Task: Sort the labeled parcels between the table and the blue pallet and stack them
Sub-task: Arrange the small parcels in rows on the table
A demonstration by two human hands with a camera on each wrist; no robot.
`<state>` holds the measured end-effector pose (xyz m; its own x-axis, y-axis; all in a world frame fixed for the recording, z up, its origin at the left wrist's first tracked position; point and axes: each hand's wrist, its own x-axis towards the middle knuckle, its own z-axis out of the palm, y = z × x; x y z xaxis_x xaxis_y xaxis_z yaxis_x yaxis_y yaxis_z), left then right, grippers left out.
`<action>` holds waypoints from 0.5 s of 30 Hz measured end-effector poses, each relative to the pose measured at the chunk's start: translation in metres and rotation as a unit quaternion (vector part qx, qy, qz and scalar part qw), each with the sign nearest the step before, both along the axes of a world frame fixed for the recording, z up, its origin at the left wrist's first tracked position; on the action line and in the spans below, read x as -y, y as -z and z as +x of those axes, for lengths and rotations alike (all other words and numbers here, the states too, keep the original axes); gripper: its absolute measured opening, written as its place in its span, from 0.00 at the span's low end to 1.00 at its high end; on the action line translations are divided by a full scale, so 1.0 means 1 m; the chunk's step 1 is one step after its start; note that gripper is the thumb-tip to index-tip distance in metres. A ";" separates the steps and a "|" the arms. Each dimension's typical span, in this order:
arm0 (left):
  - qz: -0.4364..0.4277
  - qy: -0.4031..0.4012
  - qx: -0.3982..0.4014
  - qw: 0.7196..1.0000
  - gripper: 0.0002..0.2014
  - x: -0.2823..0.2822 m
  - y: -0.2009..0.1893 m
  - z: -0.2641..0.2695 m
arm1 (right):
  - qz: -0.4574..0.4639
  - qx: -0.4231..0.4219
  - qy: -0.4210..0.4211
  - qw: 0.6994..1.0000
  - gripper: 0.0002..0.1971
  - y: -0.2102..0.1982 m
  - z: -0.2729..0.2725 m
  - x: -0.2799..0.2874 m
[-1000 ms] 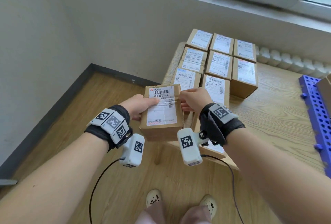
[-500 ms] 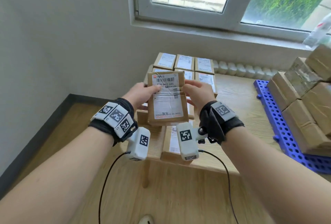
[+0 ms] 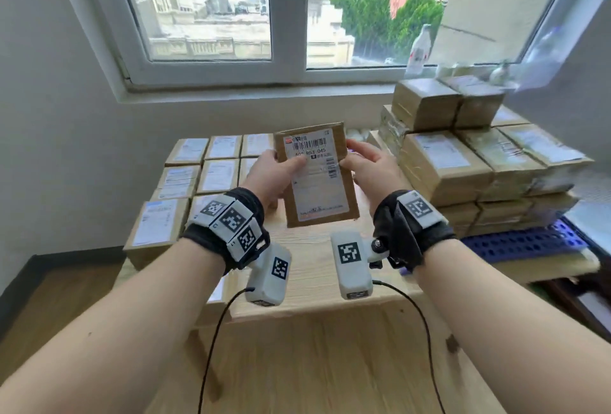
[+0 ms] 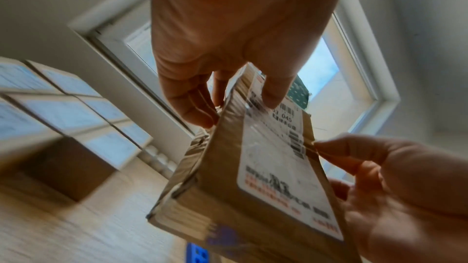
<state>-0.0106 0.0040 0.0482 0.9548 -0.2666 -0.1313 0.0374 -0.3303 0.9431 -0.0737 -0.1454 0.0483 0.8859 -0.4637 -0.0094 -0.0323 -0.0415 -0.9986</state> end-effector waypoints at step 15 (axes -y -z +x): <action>-0.042 0.064 0.086 0.993 0.23 0.228 -0.040 -0.061 | -0.016 0.065 0.118 0.991 0.22 -0.036 -0.077 0.209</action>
<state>-0.0719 -0.2239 0.0884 0.9185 -0.3910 0.0594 -0.1648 -0.2418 0.9562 -0.1504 -0.3543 0.0844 0.7449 -0.6570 0.1165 0.0845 -0.0803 -0.9932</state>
